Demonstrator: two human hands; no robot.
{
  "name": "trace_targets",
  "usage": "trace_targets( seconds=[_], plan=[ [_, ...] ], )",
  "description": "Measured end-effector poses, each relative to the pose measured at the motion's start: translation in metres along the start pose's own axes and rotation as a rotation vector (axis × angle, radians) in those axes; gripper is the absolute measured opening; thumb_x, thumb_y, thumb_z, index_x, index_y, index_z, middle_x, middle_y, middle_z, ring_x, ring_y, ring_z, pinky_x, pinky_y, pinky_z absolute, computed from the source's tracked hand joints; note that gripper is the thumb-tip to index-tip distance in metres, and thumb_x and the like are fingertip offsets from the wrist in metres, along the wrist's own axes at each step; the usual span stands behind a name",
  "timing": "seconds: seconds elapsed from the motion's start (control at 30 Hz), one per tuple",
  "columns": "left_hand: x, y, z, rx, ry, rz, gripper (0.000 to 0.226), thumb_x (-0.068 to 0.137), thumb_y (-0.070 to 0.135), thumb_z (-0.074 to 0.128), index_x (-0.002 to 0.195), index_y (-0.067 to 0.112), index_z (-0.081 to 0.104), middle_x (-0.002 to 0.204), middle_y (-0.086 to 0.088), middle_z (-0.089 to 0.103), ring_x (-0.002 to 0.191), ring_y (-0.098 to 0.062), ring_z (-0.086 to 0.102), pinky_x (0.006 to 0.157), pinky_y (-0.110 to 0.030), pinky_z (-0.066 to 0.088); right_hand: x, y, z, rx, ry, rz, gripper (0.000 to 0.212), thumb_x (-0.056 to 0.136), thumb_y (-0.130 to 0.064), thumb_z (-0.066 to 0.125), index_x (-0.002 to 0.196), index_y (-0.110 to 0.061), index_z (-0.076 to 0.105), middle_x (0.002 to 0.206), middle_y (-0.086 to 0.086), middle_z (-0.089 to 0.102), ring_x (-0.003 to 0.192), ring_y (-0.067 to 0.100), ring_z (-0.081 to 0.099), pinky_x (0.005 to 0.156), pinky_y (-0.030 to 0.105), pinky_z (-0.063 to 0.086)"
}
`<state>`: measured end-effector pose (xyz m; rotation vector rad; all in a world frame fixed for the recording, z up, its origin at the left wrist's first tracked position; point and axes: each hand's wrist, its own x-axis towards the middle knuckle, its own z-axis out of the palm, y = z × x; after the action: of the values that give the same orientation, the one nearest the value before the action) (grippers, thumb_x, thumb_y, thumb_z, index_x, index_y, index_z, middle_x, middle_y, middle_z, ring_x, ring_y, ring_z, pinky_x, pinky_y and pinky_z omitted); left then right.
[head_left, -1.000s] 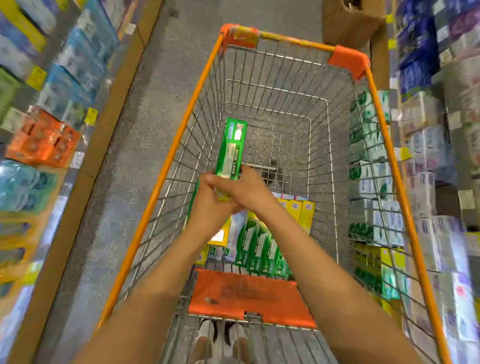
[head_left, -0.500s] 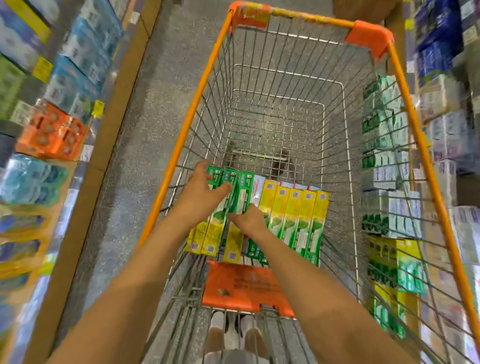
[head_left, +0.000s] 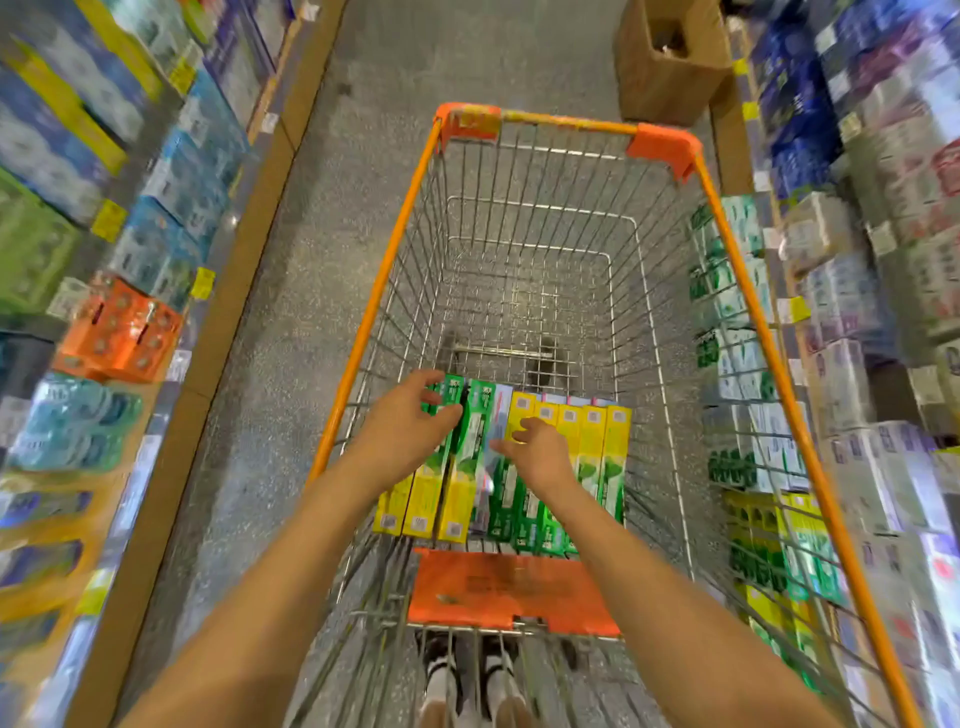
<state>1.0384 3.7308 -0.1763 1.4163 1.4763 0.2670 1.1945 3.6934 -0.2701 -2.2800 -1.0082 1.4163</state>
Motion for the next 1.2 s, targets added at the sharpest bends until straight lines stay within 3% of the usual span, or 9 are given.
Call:
trace_targets(
  seconds=[0.1,0.27,0.33,0.47,0.67,0.73,0.83,0.97,1.2],
  plan=[
    [-0.022,0.048,-0.013,0.027,0.014,0.100,0.042,0.094,0.019,0.055,0.134,0.011,0.044,0.112,-0.002,0.051,0.076,-0.009,0.051,0.056,-0.013,0.039,-0.057,-0.022,-0.071,0.091,0.146,-0.160,0.061,0.085,-0.017,0.070,0.136,0.000,0.043,0.132,0.013,0.055,0.115,0.025,0.056,0.087,0.025,0.042],
    [-0.067,0.146,0.003,0.087,-0.054,0.355,0.035,0.093,0.019,0.056,0.127,0.018,0.048,0.110,-0.002,0.057,0.088,-0.014,0.058,0.075,-0.024,0.046,-0.180,-0.033,-0.191,0.214,0.419,-0.406,0.056,0.079,-0.010,0.074,0.130,-0.002,0.051,0.123,0.011,0.060,0.107,0.017,0.059,0.094,0.025,0.045],
    [-0.087,0.175,0.031,0.105,-0.120,0.447,0.029,0.093,0.014,0.056,0.120,0.017,0.047,0.098,0.000,0.055,0.071,-0.001,0.056,0.063,-0.007,0.043,-0.235,-0.011,-0.228,0.232,0.544,-0.441,0.055,0.077,-0.013,0.075,0.127,-0.004,0.054,0.120,0.009,0.062,0.103,0.015,0.060,0.095,0.025,0.045],
    [-0.133,0.220,0.097,0.270,-0.243,0.601,0.031,0.090,0.007,0.059,0.120,-0.001,0.055,0.099,-0.006,0.058,0.071,-0.002,0.051,0.060,-0.005,0.039,-0.337,0.062,-0.276,0.148,0.817,-0.400,0.051,0.078,-0.021,0.075,0.125,-0.012,0.057,0.114,-0.004,0.064,0.104,0.010,0.060,0.096,0.026,0.045],
    [-0.223,0.297,0.204,0.375,-0.402,0.912,0.033,0.091,0.011,0.057,0.124,0.011,0.056,0.100,-0.002,0.059,0.081,-0.014,0.056,0.076,-0.021,0.037,-0.449,0.174,-0.314,0.046,1.051,-0.256,0.052,0.077,-0.032,0.074,0.123,-0.013,0.059,0.111,-0.011,0.061,0.100,-0.010,0.051,0.087,-0.001,0.033],
    [-0.252,0.311,0.246,0.385,-0.466,0.980,0.032,0.091,0.013,0.058,0.123,0.013,0.056,0.102,-0.002,0.060,0.085,-0.016,0.057,0.074,-0.020,0.039,-0.480,0.214,-0.325,0.043,1.116,-0.189,0.052,0.077,-0.031,0.073,0.123,-0.012,0.059,0.113,-0.006,0.064,0.100,-0.007,0.051,0.087,0.004,0.034],
    [-0.287,0.315,0.318,0.399,-0.557,1.037,0.033,0.089,0.008,0.060,0.121,0.010,0.058,0.091,-0.001,0.060,0.071,-0.002,0.056,0.062,-0.006,0.039,-0.517,0.281,-0.341,0.080,1.167,-0.077,0.052,0.078,-0.028,0.073,0.126,-0.013,0.057,0.120,0.000,0.064,0.107,0.007,0.056,0.096,0.022,0.042],
    [-0.320,0.307,0.408,0.462,-0.691,1.019,0.033,0.089,0.020,0.059,0.121,0.014,0.058,0.092,0.007,0.060,0.075,0.003,0.057,0.064,-0.008,0.041,-0.549,0.361,-0.358,0.122,1.161,0.030,0.057,0.077,-0.040,0.069,0.127,-0.019,0.055,0.123,-0.003,0.063,0.113,0.012,0.058,0.098,0.036,0.047],
    [-0.332,0.300,0.504,0.561,-0.827,0.948,0.031,0.094,0.021,0.055,0.125,0.019,0.054,0.109,-0.001,0.061,0.091,-0.013,0.058,0.073,-0.023,0.044,-0.540,0.440,-0.374,0.171,1.020,0.140,0.050,0.087,-0.029,0.065,0.133,-0.019,0.048,0.133,-0.003,0.056,0.124,0.012,0.050,0.103,0.026,0.039]
  ],
)
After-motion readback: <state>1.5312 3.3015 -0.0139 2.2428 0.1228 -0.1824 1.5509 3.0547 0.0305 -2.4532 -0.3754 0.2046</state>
